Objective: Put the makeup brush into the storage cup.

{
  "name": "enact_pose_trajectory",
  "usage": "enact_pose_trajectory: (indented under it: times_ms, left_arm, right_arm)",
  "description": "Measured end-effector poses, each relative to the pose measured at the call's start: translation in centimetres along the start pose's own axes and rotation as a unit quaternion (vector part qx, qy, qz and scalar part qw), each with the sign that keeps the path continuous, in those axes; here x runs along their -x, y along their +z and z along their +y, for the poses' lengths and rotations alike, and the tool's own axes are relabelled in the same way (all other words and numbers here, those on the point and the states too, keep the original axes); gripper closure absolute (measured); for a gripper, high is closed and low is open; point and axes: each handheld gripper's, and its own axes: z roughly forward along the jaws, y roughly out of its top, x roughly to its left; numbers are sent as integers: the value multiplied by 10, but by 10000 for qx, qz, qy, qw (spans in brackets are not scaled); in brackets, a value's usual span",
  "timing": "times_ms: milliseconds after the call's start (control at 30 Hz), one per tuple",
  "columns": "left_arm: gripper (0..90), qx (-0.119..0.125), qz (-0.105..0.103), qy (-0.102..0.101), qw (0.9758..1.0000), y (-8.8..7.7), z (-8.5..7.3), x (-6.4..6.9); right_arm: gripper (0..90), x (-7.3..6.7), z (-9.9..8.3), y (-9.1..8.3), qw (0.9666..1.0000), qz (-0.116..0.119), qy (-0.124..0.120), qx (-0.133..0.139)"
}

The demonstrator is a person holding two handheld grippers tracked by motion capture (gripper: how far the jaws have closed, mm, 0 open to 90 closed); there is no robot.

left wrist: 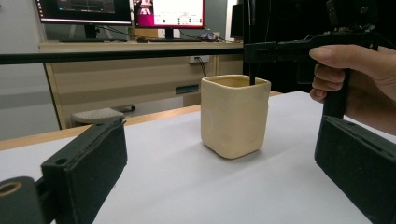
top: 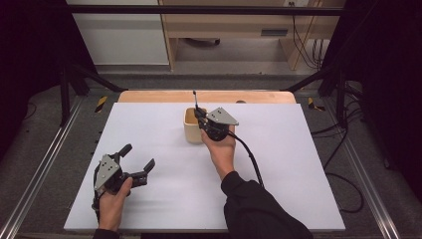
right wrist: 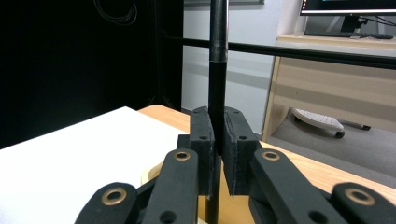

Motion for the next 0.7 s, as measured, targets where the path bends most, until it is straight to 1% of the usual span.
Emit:
enact_pose_trajectory:
  times_ms: [67,133,200,233,267,367,433,500,533,567,633,700]
  left_arm:
    - [21,6,-2,-2,10000,0,0,0]
    - [21,7,3,-6,10000,0,0,0]
    - [20,16,14,-30,10000,0,0,0]
    - [21,17,16,-30,10000,0,0,0]
    - [21,21,15,-30,10000,0,0,0]
    - [20,8,7,-11,10000,0,0,0]
    - [21,-3,4,2,10000,0,0,0]
    - [20,-4,2,-4,10000,0,0,1]
    - [20,-3,0,-1,10000,0,0,1]
    - [20,1,5,-1,10000,0,0,1]
    - [20,4,8,4,10000,0,0,0]
    - [20,-8,17,-3,10000,0,0,0]
  right_arm:
    - [837,0,-2,0,10000,1,18,-17]
    - [837,0,-3,1,10000,5,-27,-26]
    - [837,-1,-4,0,10000,0,15,-68]
    - [837,0,-5,0,10000,0,-19,-69]
    - [837,-1,-6,-1,10000,-26,24,-79]
    - [837,0,-10,-3,9999,-54,21,-122]
    - [836,0,-11,-5,9999,-25,68,-140]
    - [835,-1,-10,-7,9999,9,-35,-136]
    - [816,-2,-9,-8,9999,26,-26,-131]
    - [753,-2,-7,-9,9999,39,-62,-121]
    - [627,-3,-2,-14,9999,9,-43,-105]
    - [462,-3,4,-19,9999,-36,-8,-120]
